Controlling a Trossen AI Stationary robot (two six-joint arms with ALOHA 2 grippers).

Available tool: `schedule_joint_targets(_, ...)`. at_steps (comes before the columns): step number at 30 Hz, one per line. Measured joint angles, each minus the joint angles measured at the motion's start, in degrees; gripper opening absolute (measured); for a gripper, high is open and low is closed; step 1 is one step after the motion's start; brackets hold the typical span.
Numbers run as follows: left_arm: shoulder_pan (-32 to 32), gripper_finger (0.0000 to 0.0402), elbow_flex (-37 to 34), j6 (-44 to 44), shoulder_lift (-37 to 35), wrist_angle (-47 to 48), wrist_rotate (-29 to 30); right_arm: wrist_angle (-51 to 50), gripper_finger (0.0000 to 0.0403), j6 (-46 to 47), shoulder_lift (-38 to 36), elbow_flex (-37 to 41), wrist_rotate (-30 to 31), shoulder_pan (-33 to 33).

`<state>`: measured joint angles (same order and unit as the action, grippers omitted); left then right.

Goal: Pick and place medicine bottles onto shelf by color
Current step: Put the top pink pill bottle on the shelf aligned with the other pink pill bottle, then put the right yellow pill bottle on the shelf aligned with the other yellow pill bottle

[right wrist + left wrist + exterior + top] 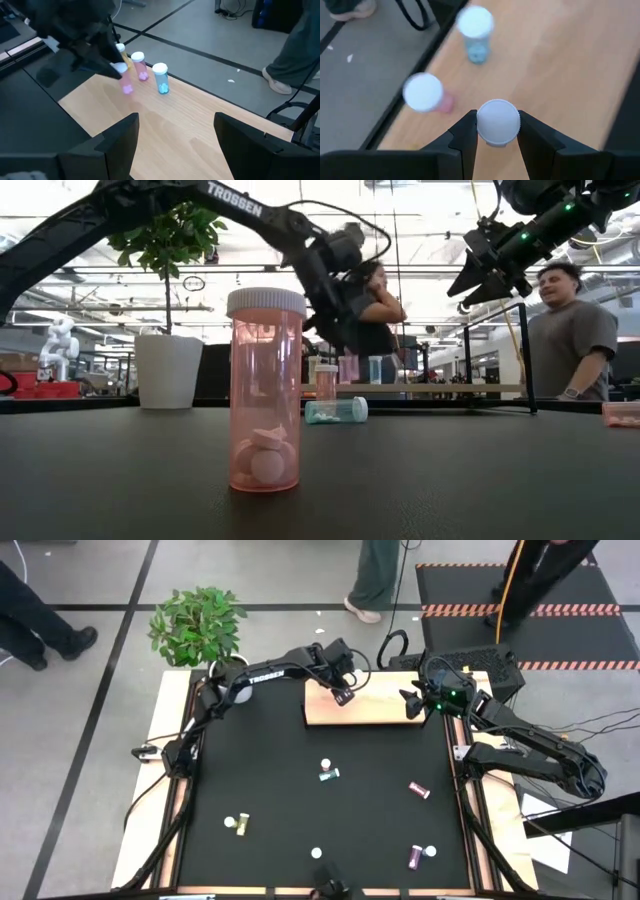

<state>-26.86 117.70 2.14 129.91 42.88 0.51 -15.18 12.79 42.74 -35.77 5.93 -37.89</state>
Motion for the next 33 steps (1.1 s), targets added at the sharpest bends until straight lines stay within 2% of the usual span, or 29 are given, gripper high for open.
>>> schedule_joint_targets(5, -0.7, 0.0127, -3.4, 0.8, -0.2, -3.1, 1.2, -0.7, 0.0255, 0.0, 0.0, 0.0, -0.1, 0.0)
schedule_joint_targets(19, -0.8, 0.0131, -3.6, -2.0, -0.2, -3.3, 1.2, -3.3, 0.0255, -0.1, 0.0, 0.0, -0.2, 0.0)
schedule_joint_targets(23, -0.8, 0.0159, -3.8, -2.0, -0.1, -2.2, 1.1, -3.9, 0.0255, 0.4, 0.0, 0.0, -0.2, 0.0)
schedule_joint_targets(33, -0.7, 0.0260, -3.5, -1.7, -2.0, -1.6, 1.0, -4.0, 0.0255, 1.5, 0.0, 0.0, -1.8, 0.0)
